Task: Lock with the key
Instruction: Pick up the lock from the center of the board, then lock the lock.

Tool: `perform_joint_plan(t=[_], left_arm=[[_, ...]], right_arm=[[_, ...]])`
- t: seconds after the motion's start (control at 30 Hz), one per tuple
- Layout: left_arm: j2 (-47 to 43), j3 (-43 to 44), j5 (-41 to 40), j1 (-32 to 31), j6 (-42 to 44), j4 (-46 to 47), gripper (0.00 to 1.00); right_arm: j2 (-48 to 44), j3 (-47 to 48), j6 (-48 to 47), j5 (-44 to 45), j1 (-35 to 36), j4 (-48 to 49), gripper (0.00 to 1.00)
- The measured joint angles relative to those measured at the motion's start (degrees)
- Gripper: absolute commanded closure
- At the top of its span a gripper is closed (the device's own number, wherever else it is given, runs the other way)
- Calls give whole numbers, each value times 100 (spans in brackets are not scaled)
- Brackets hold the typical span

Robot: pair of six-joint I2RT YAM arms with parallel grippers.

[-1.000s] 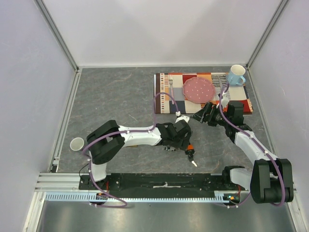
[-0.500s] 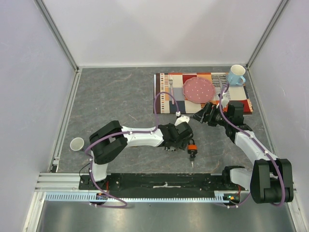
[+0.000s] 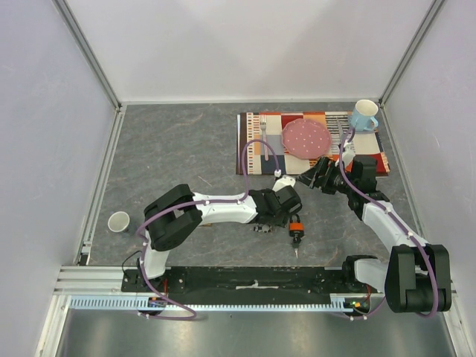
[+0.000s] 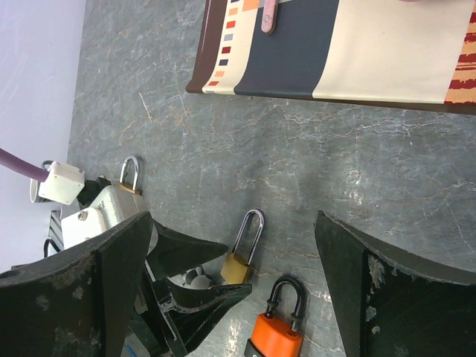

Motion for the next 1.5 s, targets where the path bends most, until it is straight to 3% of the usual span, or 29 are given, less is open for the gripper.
perform_joint_plan(t=[0.17,0.4,0.53,0.77,1.0,1.3,1.5], left_arm=[[33,33,-11,0,0,-13,58],[37,31,-61,0,28,-7,88],[-15,-44,-105,0,68,37,98],[-389,-389,-129,114,345,-140,98],[-1499,-837,-127,424,678,-293,98],[-3246,-1910,240,1086,984,-120,98],[-4715,-2638,920,1493,1128,52,98]], right_arm=[[0,0,-4,35,-2,-7,2],[0,0,-46,42,-4,-20,2],[2,0,-61,4,-2,-24,2],[155,0,-52,-181,13,-17,2],[433,2,20,-317,140,-7,2],[761,273,234,-284,1025,321,2],[1172,393,680,-354,1840,1207,2]])
